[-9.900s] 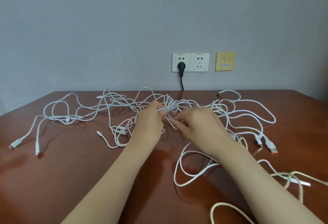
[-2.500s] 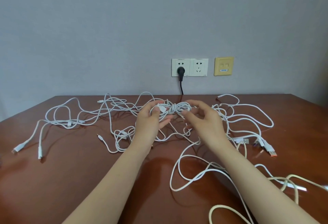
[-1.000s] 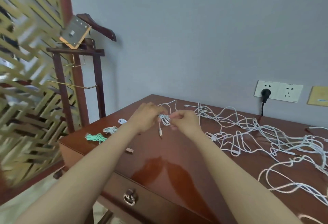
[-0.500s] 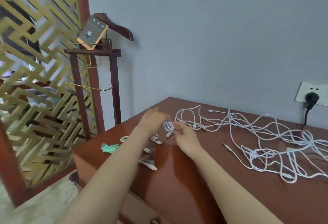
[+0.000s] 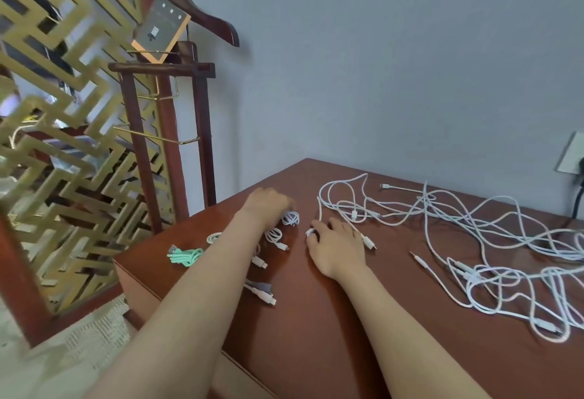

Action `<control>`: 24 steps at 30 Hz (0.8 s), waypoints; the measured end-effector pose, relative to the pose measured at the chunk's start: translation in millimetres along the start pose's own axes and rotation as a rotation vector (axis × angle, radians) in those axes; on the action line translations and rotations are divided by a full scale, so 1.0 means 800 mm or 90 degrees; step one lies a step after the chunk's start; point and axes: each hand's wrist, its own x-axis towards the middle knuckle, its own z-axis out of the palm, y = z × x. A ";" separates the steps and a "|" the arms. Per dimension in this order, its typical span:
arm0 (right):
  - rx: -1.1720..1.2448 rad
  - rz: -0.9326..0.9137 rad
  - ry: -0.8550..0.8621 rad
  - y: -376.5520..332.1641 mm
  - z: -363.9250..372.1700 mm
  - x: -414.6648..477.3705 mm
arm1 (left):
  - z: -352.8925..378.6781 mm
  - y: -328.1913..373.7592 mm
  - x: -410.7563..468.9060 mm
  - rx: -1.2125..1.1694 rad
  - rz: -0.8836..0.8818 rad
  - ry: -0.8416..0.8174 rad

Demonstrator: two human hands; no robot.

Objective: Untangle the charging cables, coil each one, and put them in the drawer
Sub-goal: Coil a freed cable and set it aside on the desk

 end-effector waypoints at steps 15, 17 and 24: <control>0.074 -0.020 0.173 0.069 -0.047 -0.074 | -0.084 0.081 -0.026 0.037 0.100 0.033; 0.073 0.029 0.193 0.097 -0.063 -0.089 | -0.095 0.100 -0.030 0.019 0.120 0.047; -0.063 0.139 0.189 0.181 -0.152 -0.142 | -0.123 0.200 -0.043 0.007 0.239 0.062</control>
